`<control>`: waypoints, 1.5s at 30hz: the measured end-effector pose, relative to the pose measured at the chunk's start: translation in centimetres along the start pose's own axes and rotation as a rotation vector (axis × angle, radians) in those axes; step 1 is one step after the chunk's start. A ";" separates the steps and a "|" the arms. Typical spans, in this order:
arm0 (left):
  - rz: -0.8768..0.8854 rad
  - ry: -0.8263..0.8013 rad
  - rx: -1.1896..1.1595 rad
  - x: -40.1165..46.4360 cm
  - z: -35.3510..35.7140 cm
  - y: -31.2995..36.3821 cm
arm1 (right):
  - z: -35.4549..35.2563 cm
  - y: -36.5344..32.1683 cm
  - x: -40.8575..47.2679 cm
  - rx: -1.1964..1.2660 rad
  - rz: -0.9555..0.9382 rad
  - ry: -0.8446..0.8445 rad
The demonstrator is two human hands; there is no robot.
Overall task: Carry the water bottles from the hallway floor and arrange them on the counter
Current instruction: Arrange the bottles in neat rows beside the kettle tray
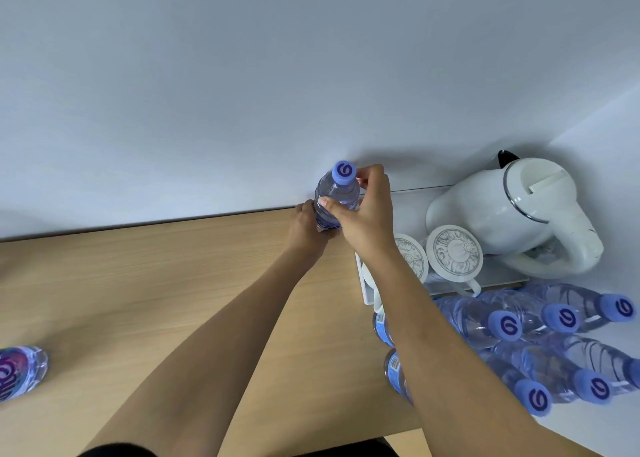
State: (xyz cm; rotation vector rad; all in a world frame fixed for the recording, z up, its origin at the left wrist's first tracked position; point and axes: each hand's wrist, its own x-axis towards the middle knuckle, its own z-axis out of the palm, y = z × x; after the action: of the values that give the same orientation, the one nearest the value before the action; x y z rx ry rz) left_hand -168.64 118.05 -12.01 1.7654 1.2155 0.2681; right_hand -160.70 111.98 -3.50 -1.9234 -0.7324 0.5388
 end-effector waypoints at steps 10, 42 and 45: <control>-0.068 0.201 -0.130 -7.1 -6.7 -3.5 | 0.3 -4.2 -3.4 0.033 -0.203 0.235; -0.367 0.729 -0.380 -30.1 -29.0 -24.8 | 30.0 -15.1 -27.2 0.005 -0.364 -0.748; -0.369 0.715 -0.390 -29.9 -29.8 -26.0 | 31.7 -15.0 -27.7 -0.026 -0.348 -0.792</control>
State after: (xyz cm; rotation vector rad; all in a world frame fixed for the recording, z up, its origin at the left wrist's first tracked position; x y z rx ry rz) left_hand -217.66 112.18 -7.39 1.0953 1.8094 0.9007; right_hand -204.93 118.17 -2.06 -1.5209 -1.5401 1.0829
